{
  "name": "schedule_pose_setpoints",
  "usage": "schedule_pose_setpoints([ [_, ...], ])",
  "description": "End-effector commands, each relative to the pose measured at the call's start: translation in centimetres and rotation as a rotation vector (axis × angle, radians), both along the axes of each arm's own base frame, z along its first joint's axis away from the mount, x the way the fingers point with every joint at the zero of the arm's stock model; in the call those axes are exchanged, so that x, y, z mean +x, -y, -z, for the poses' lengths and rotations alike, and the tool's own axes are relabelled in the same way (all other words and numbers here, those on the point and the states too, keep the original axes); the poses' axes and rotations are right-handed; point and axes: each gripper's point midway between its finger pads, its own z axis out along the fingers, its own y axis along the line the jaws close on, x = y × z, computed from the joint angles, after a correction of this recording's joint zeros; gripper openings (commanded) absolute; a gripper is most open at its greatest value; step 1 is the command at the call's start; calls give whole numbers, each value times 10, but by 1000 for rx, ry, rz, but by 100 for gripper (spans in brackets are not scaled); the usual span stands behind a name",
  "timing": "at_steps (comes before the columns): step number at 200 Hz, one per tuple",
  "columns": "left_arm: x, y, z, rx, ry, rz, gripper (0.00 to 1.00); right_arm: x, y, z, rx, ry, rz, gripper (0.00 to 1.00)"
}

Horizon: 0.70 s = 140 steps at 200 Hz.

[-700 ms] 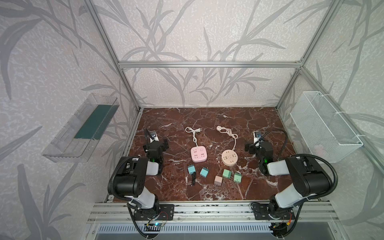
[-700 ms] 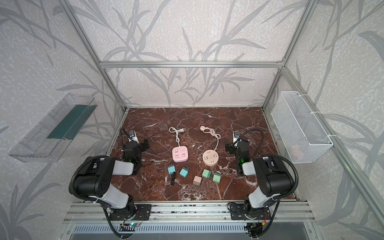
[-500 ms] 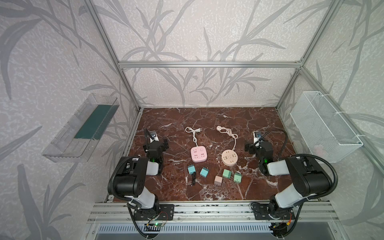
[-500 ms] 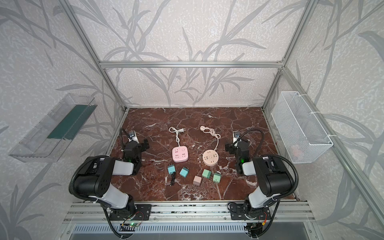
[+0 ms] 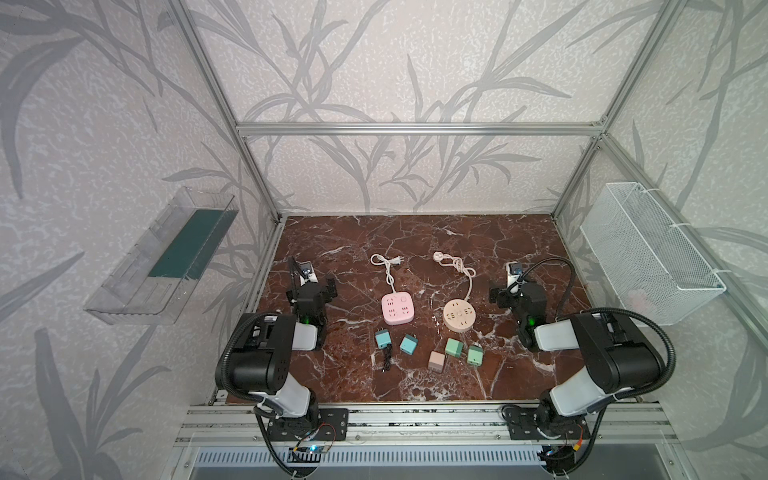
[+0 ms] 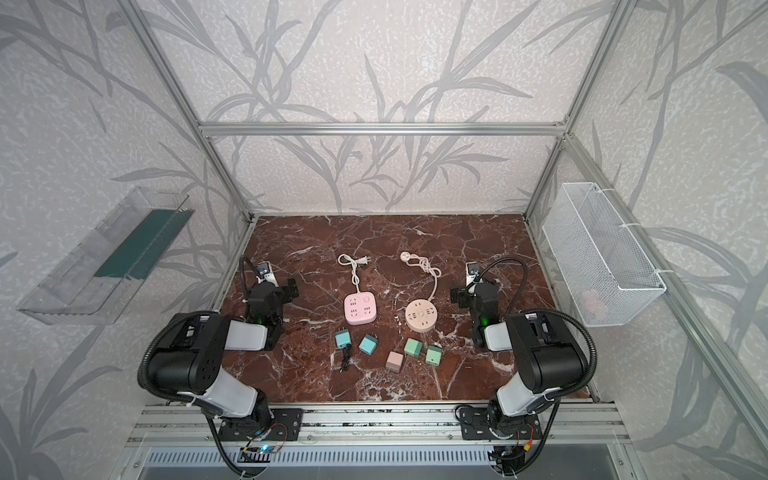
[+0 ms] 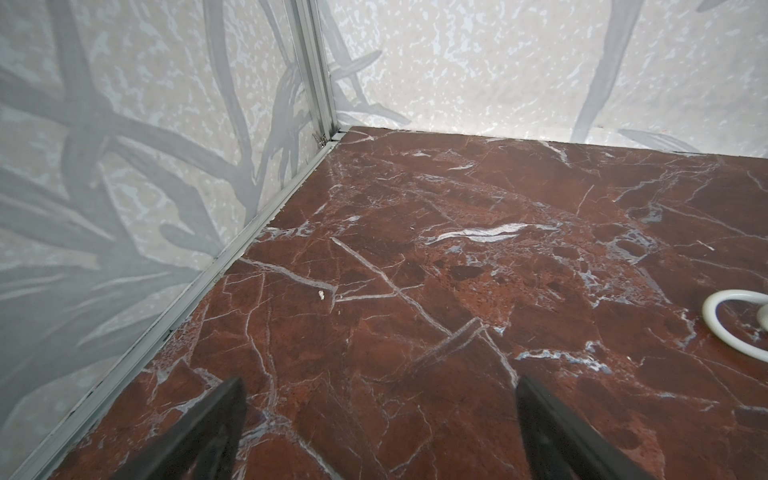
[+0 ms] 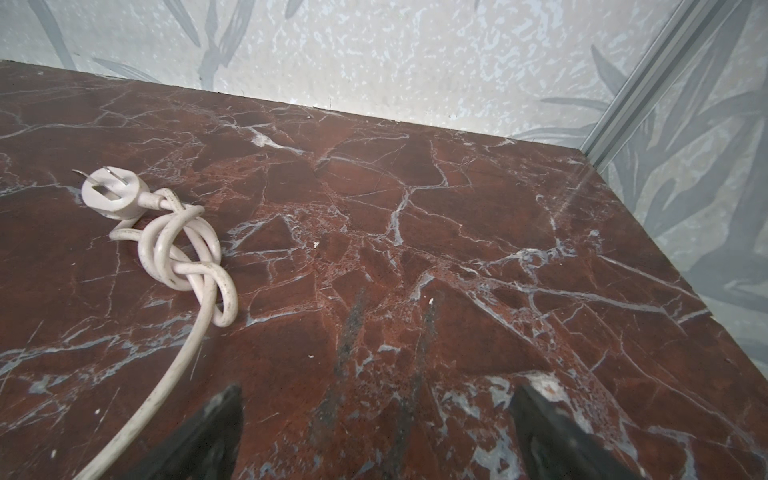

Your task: Insert the plug

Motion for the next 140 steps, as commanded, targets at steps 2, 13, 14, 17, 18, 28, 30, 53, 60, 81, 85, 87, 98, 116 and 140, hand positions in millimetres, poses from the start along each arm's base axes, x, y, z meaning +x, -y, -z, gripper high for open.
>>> schedule_pose_setpoints([
  [2, 3, 0, -5, -2, 9, 4, 99, 7, 1, -12, 17, 29, -1, 99],
  [13, 3, 0, -5, -9, 11, 6, 99, 7, 1, -11, 20, 28, -2, 99],
  [14, 3, -1, -5, -11, 11, 5, 99, 7, 1, -11, 20, 28, -3, 99],
  [17, 3, -1, -5, -13, 11, 7, 99, 7, 1, -12, 21, 27, -5, 99],
  [18, 3, -1, -5, -14, 11, 7, 99, 7, 1, -11, 21, 26, -6, 99],
  [28, 3, -1, -5, -12, 12, 4, 99, 7, 1, -12, 22, 27, -6, 99],
  [30, 3, -1, -5, -12, 11, 4, 99, 7, 1, -12, 21, 27, -6, 99],
  [53, 3, -1, -5, -12, 11, 5, 99, 7, 1, -12, 21, 26, -6, 99],
  [60, 3, -1, -4, -12, 9, 4, 99, 7, 1, -12, 21, 27, -6, 99],
  [81, 3, -1, -4, -12, 10, 5, 99, 7, 1, -12, 21, 28, -6, 99],
  [85, 3, -1, -5, -12, 10, 5, 99, 7, 2, -12, 22, 26, -5, 99],
  [87, 3, -1, -5, -12, 11, 5, 99, 7, 1, -12, 22, 27, -6, 99],
  [98, 4, -1, -5, -12, 11, 4, 99, 7, 1, -11, 21, 26, -7, 99],
  [116, 3, -1, -4, -12, 9, 7, 99, 7, 1, -12, 21, 26, -6, 99],
  [140, 7, 20, -7, -2, -5, 137, 99, 8, 3, -19, 11, 30, 10, 99],
])
